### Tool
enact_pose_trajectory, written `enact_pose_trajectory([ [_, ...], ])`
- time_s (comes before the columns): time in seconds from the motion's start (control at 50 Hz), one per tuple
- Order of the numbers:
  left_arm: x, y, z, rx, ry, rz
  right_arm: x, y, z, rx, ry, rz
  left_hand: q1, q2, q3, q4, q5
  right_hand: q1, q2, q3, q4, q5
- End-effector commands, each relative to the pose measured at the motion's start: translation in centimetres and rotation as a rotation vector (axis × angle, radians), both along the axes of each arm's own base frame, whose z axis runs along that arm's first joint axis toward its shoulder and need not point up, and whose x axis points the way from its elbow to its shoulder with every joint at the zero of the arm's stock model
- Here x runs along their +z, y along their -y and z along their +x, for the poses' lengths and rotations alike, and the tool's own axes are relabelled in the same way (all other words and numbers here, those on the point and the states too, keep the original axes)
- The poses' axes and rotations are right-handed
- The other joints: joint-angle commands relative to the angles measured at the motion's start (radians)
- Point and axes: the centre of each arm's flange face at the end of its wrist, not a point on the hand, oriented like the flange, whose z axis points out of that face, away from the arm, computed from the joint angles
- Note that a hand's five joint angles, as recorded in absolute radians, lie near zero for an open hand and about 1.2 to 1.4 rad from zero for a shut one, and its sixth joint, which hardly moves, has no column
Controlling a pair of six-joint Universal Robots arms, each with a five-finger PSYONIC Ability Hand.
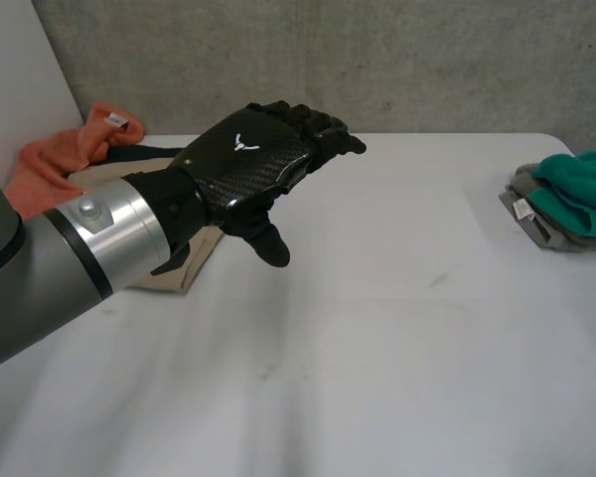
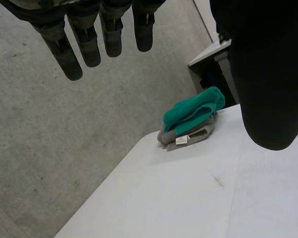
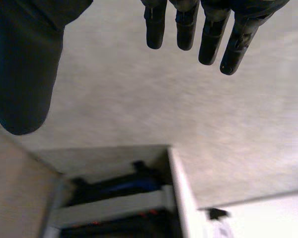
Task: Fold the laundry.
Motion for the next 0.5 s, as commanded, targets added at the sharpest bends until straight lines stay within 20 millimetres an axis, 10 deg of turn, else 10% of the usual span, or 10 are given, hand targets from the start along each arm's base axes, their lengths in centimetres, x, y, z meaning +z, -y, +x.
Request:
enact_pose_trajectory([
  [0.02, 0.1, 0.1, 0.0, 0.002, -0.001, -0.002, 9.3, 0.8, 6.1, 0.113, 0.076, -0.349, 0.010, -0.003, 0.006, 0.009, -0.009, -0.023, -0.051, -0.039, -0.059, -0.058],
  [0.1, 0.2, 0.3, 0.1, 0.008, -0.005, -0.010, 11.4, 0.2, 13.3, 0.339, 0.219, -0.414, 0.007, -0.006, 0.003, 0.006, -0.012, -0.023, -0.051, -0.039, -0.059, -0.058],
  [0.18, 0.5, 1.1, 0.3, 0.049, -0.017, -0.035, 9.3, -1.7, 21.4, 0.614, 0.408, -0.309, 0.007, -0.006, 0.003, 0.006, -0.012, -0.023, -0.051, -0.039, -0.059, -0.058],
  [0.26, 1.8, 4.5, 1.5, 0.245, -0.074, -0.144, 5.5, -7.7, 29.8, 0.890, 0.556, -0.063, 0.007, -0.006, 0.003, 0.006, -0.012, -0.023, -0.051, -0.039, -0.059, -0.058],
  [0.32, 2.5, 7.4, 2.8, 0.382, -0.109, -0.212, 2.5, -10.7, 32.8, 0.969, 0.604, 0.072, 0.001, -0.012, -0.003, 0.000, -0.018, -0.023, -0.051, -0.039, -0.059, -0.058],
  [0.5, -5.9, 21.3, 9.4, 0.632, 0.102, -0.221, -4.0, -17.4, 37.1, 0.979, 0.531, 0.329, 0.004, -0.009, 0.000, 0.003, -0.015, -0.023, -0.051, -0.039, -0.059, -0.058],
])
